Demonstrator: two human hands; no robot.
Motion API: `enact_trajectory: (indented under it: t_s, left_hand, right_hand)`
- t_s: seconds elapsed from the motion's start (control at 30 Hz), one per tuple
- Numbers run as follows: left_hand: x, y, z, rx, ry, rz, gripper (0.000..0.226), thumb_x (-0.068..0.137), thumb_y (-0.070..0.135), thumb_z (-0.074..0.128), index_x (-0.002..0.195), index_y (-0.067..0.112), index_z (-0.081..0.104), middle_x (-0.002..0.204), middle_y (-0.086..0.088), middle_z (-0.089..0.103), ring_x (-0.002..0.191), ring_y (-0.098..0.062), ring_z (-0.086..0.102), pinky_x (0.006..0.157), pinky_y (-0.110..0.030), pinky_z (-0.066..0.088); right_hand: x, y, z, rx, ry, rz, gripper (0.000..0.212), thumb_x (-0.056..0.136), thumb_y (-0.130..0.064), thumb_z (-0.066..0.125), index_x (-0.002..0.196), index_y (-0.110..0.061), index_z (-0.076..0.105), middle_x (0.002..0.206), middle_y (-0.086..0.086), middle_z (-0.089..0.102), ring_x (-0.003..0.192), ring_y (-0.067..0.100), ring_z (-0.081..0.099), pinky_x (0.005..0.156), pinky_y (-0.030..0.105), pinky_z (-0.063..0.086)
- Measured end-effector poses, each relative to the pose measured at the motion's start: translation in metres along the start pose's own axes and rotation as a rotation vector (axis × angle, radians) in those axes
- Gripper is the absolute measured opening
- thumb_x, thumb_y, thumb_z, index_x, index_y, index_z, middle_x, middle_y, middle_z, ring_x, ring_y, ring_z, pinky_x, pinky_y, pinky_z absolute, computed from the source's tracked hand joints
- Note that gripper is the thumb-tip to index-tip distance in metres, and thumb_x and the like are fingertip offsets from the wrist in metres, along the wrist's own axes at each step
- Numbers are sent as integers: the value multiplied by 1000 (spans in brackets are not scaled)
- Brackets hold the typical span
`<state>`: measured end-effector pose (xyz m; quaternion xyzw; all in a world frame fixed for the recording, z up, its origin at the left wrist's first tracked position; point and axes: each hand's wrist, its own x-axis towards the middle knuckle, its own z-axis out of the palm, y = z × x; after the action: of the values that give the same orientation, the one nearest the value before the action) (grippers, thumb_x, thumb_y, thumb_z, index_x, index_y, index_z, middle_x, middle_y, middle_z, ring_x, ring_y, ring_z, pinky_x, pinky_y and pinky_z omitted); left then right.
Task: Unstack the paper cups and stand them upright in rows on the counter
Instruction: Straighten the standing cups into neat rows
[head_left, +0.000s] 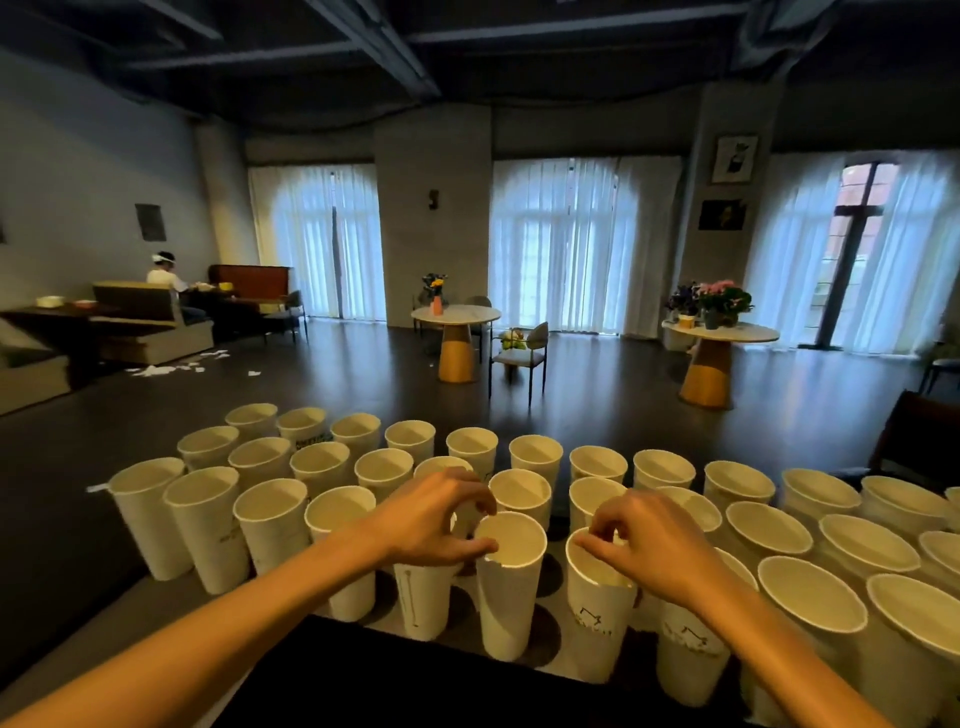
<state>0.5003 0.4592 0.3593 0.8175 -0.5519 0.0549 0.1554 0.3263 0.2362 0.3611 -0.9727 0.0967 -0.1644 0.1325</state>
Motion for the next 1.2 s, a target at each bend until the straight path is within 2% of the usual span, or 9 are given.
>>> enact_trajectory:
  t_s: [0.1,0.3,0.4,0.5,0.63,0.87,0.97,1.1,1.2]
  left_hand:
    - [-7,-13,-14,-3,54,-55,49,81,69,63,117,36,65,128,17,57,108,-2,54,83,-21,55]
    - [-43,-50,-34,-15,136,-88,42,84,67,62,112,35,66,114,22,60,89,3,56,67,-16,51]
    - [-72,-82,-36,-19,157,-98,39,85,62,65,110,32,68,114,20,61,89,7,53,68,-11,47]
    - [-93,-109,-36,11,159,-101,40,85,59,66,114,31,67,118,16,61,96,3,55,75,-15,51]
    - [-110,-132,-35,-12,86,-91,37,85,52,68,112,28,70,117,13,65,101,-4,60,80,-28,57]
    - [-104,-139,-22,-29,18,-15,26,90,38,69,113,25,71,115,9,66,91,0,55,72,-9,44]
    - [-102,-138,-24,-44,18,-6,25,91,36,68,113,23,72,113,8,68,91,-3,58,73,-12,50]
    - [-103,-143,-30,-45,19,-5,24,91,32,69,113,22,72,110,6,69,91,-7,61,76,-23,58]
    - [-106,-147,-30,-51,40,-3,25,91,31,69,114,22,71,110,6,68,89,-6,62,75,-22,58]
  right_hand:
    - [9,-7,2,45,83,0,17,86,-50,68,87,-34,72,83,-19,63,72,0,60,59,8,40]
    - [20,-48,25,127,145,-93,13,85,-46,70,89,-34,73,86,-20,64,77,-1,59,62,8,41]
    - [32,-81,52,157,181,-138,19,82,-49,72,94,-36,72,101,-21,64,92,0,58,79,12,44]
    - [41,-110,79,62,161,-222,32,81,-60,66,103,-38,70,112,-21,62,100,-5,47,89,14,35]
    - [54,-136,97,-33,35,-235,38,81,-67,61,105,-38,68,113,-23,58,99,-5,41,87,14,31]
    - [58,-142,98,-32,-60,-111,23,81,-62,65,88,-40,68,98,-22,53,92,0,48,69,10,35]
    - [60,-144,100,-22,-68,-87,21,80,-62,66,84,-41,65,103,-21,58,98,2,52,75,14,39]
    - [63,-149,99,-48,-65,-102,26,79,-63,66,89,-39,68,99,-24,52,90,-1,48,66,11,35]
    - [65,-154,100,-39,-41,-130,31,79,-67,63,91,-40,69,103,-24,58,91,-2,49,72,11,37]
